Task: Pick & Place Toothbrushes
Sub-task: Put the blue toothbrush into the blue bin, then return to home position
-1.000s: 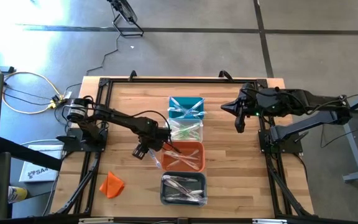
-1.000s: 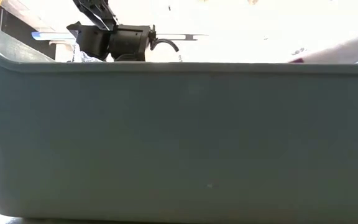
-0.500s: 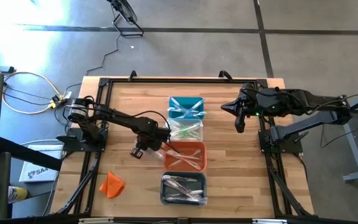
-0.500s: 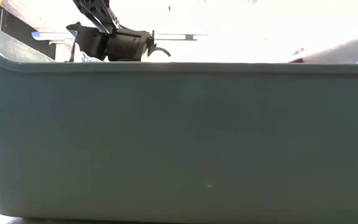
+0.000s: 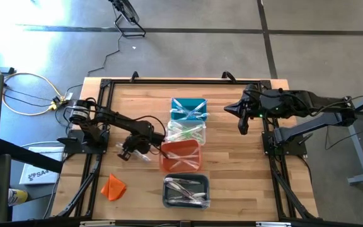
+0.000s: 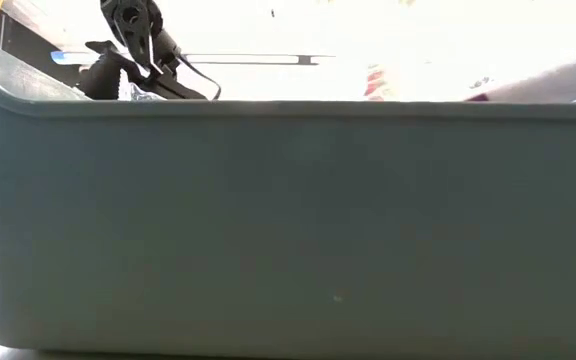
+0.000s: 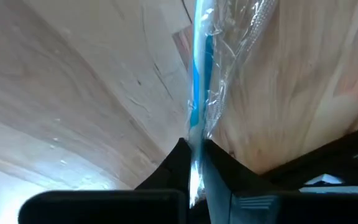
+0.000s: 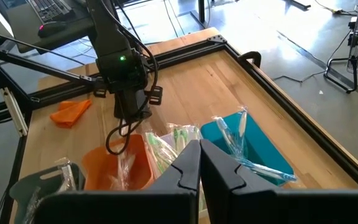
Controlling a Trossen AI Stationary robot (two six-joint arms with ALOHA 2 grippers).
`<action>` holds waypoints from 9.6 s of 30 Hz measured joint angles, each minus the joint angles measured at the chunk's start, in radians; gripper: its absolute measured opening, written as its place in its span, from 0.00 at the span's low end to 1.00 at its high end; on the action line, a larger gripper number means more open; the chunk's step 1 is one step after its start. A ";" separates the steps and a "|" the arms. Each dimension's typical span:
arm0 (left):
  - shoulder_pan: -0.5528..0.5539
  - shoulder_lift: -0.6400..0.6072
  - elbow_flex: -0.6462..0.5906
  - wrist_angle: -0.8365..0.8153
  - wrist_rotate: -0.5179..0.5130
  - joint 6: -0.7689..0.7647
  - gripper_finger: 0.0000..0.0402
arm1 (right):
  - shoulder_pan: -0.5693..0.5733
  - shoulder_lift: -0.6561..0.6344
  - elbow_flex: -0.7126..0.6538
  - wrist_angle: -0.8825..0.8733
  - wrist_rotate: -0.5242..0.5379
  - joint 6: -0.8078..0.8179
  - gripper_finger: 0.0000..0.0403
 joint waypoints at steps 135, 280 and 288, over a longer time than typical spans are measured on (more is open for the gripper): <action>0.360 0.270 0.753 0.398 -0.187 -0.759 0.06 | 0.047 -0.006 -0.058 0.063 -0.052 -0.049 0.01; -0.088 -0.287 0.383 0.414 -0.254 -0.711 0.02 | 0.047 -0.291 -0.256 0.152 0.003 -0.087 0.01; -0.092 -0.285 0.383 0.423 -0.246 -0.710 0.02 | 0.047 -0.291 -0.256 0.152 0.108 -0.056 0.01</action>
